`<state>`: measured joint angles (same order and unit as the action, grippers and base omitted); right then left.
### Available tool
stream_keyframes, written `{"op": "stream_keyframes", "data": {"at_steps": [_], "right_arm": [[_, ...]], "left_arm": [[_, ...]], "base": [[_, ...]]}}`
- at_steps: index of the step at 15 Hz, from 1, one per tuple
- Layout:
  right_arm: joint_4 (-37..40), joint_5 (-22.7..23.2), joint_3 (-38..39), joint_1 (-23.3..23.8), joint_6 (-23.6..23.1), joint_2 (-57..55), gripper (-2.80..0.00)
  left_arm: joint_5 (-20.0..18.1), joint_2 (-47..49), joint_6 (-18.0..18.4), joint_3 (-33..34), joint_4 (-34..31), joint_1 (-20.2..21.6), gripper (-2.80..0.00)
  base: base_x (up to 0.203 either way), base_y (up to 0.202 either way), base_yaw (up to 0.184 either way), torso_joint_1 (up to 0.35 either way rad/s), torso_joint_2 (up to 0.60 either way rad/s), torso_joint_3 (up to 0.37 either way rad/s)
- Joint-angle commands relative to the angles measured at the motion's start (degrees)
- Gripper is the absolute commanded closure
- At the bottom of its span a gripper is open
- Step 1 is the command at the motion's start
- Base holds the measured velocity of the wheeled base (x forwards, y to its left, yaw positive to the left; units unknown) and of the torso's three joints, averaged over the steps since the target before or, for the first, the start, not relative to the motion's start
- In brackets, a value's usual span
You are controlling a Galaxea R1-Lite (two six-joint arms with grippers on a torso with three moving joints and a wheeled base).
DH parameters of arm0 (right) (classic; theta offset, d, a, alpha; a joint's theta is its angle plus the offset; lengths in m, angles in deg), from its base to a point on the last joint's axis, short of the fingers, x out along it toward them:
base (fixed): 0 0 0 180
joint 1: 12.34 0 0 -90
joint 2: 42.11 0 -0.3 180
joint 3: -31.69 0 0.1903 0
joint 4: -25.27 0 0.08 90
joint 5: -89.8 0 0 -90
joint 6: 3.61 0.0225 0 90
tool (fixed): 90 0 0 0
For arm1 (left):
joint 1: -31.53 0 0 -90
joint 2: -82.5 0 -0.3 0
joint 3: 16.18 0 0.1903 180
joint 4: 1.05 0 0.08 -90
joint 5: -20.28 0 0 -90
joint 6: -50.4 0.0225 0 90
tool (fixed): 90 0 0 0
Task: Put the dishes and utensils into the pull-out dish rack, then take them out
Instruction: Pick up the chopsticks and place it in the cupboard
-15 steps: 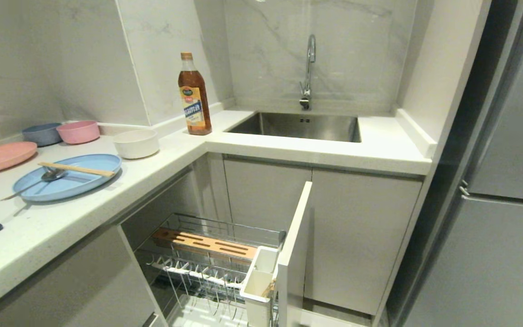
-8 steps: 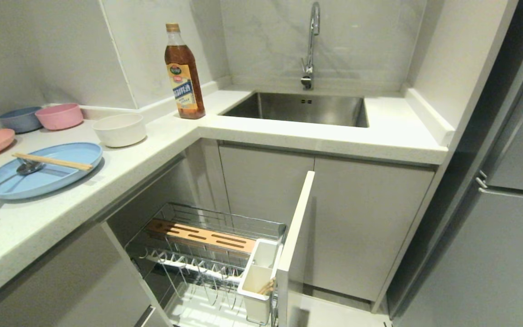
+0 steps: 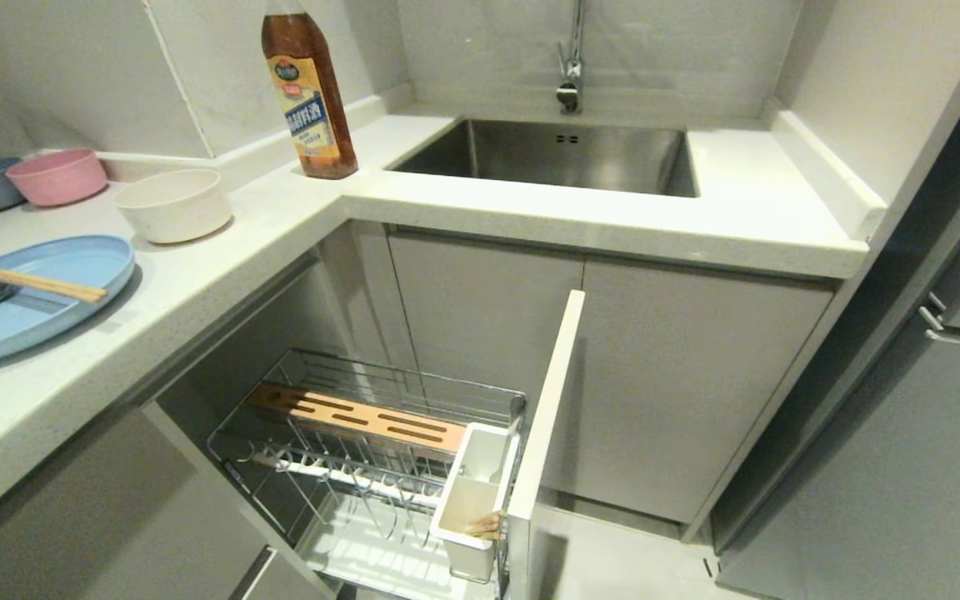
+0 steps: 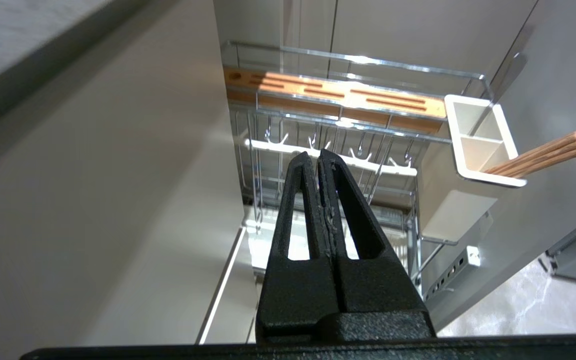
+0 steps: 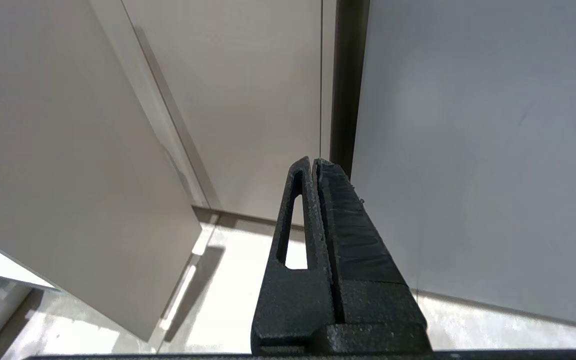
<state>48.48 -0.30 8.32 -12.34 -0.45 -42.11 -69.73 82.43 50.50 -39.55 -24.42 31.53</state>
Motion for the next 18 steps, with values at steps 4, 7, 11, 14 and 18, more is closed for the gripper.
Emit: {"op": "stream_keyframes", "data": {"at_steps": [4, 7, 11, 14, 18], "right_arm": [[-0.02, 0.01, 0.0, 0.0, 0.01, -0.07, 0.0], [-0.02, 0.01, 0.0, 0.0, 0.01, 0.0, 0.0], [-0.02, 0.01, 0.0, 0.0, 0.01, -0.09, 0.0], [-0.02, 0.01, 0.0, 0.0, 0.01, -0.09, 0.0], [-0.02, 0.01, 0.0, 0.0, 0.01, 0.0, 0.0]], "left_arm": [[0.01, -0.01, -0.01, 0.09, 0.0, 0.0, 0.0], [0.01, -0.01, -0.01, 0.09, 0.0, 0.0, 0.0], [0.01, -0.01, 0.08, 0.09, 0.0, 0.0, 0.0], [0.01, -0.01, -0.01, 0.09, 0.0, 0.0, 0.0], [-0.02, -0.01, 0.12, 0.09, 0.03, 0.0, 0.0]], "base": [[0.0, 0.0, 0.0, 0.002, 0.0, -0.196], [0.0, 0.0, 0.0, 0.004, 0.0, -0.198], [0.0, 0.0, 0.0, 0.003, 0.0, -0.197], [0.0, 0.0, 0.0, 0.003, 0.01, -0.172], [0.0, 0.0, 0.0, -0.001, 0.0, -0.026]]}}
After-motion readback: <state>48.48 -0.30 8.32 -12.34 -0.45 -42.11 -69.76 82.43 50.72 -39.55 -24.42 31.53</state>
